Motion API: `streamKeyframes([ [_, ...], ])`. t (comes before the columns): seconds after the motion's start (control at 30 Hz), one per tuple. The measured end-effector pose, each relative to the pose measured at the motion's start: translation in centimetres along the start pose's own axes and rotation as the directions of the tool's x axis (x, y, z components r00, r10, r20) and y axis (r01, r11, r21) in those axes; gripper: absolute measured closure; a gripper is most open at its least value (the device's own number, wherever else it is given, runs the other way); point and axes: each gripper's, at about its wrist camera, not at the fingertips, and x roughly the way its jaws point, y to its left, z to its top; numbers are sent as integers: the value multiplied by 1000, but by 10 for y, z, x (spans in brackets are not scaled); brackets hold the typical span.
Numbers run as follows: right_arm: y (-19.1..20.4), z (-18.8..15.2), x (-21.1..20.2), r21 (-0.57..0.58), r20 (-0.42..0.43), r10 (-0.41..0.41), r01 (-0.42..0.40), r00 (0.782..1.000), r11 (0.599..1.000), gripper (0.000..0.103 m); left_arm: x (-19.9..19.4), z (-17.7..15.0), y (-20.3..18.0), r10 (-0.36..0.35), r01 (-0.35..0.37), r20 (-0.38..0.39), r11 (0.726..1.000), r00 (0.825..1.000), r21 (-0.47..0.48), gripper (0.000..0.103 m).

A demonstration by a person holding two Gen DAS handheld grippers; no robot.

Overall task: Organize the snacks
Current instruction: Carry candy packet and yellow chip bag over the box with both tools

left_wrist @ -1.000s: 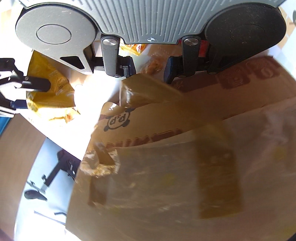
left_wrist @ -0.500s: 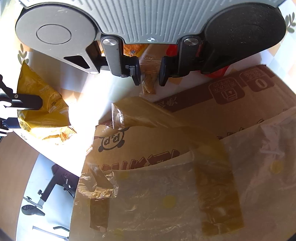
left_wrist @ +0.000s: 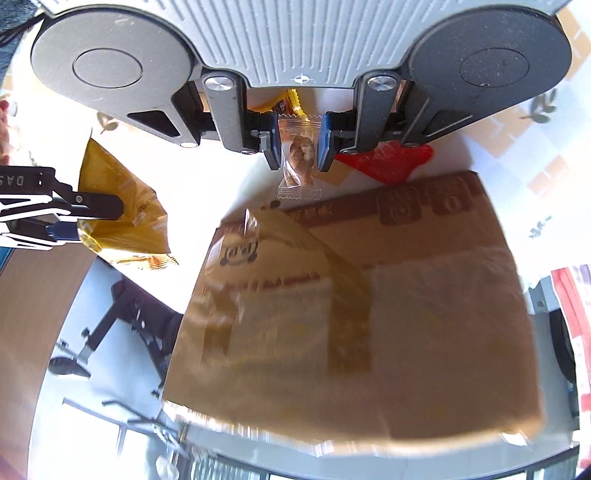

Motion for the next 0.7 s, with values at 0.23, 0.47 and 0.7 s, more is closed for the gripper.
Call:
streamKeyframes([
  [0.23, 10, 31, -27, 4, 110, 35, -35, 993, 999, 41, -59, 32, 10, 10, -14, 153, 1000, 988, 28, 81],
  [0.47, 19, 93, -50, -54, 256, 65, -53, 965, 997, 41, -99, 86, 12, 41, -64, 300, 996, 953, 69, 81],
  [0.7, 25, 162, -22, -119, 331, 108, -72, 938, 990, 41, -102, 133, 20, 105, -126, 372, 991, 922, 33, 81],
])
